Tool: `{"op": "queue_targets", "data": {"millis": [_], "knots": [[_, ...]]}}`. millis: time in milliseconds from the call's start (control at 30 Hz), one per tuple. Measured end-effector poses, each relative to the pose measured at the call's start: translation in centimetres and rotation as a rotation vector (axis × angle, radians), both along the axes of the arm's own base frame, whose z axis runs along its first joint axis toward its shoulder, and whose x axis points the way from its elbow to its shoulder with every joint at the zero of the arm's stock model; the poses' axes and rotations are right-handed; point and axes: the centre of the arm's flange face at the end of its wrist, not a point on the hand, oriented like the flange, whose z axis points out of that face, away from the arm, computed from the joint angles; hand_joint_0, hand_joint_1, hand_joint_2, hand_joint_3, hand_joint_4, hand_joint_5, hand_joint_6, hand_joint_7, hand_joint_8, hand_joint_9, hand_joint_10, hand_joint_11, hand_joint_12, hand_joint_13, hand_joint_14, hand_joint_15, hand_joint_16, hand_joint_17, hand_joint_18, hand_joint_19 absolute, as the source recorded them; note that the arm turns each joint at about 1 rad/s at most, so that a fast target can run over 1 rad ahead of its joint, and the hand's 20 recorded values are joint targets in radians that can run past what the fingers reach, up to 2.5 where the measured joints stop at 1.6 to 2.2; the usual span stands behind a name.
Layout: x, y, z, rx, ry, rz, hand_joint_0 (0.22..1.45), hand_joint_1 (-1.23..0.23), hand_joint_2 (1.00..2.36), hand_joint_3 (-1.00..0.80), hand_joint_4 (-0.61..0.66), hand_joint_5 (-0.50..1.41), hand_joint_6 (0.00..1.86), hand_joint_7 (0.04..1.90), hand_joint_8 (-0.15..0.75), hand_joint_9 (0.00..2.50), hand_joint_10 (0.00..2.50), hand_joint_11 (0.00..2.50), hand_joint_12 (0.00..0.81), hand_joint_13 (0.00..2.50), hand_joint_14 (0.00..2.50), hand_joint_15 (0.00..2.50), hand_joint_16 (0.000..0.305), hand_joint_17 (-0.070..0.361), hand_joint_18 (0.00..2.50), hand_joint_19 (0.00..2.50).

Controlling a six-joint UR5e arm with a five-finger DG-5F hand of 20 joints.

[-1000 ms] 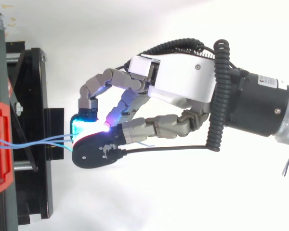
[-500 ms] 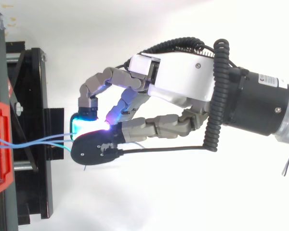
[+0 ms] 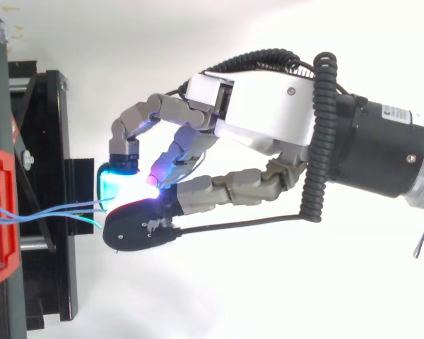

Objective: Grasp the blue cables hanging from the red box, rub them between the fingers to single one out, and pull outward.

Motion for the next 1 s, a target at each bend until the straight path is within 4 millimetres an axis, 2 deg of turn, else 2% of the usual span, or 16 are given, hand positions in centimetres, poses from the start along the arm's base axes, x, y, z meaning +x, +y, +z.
{"op": "queue_targets", "data": {"millis": [433,633,700,900,1000], "knots": [[0.0,-0.12,0.02,-0.001,0.0,-0.001,0.74,-0.92,1.0,-0.5,0.01,-0.16,0.89,0.94,0.267,1.04,0.02,0.71,0.344,0.92,0.02,0.51,0.048,0.107,0.81,0.47],[0.0,-0.24,0.02,-0.001,0.0,-0.003,0.64,-0.93,1.0,-0.5,0.05,-0.16,0.88,0.92,0.259,1.04,0.02,0.7,0.34,0.93,0.02,0.52,0.047,0.107,0.81,0.49],[-0.01,-0.23,0.02,-0.001,0.001,-0.002,0.55,-0.83,1.0,-0.5,0.07,-0.15,0.88,0.91,0.272,1.07,0.02,0.71,0.347,0.93,0.02,0.52,0.049,0.111,0.82,0.49],[-0.01,-0.24,0.01,-0.001,0.001,-0.002,0.52,-0.55,1.0,-0.5,0.08,-0.14,0.83,0.89,0.29,1.1,0.02,0.69,0.366,0.96,0.02,0.53,0.05,0.113,0.8,0.52],[-0.01,-0.23,0.02,-0.001,0.001,-0.001,0.52,-0.47,1.0,-0.5,0.08,-0.13,0.81,0.92,0.292,1.11,0.02,0.69,0.367,0.96,0.02,0.53,0.049,0.111,0.78,0.52]]}}
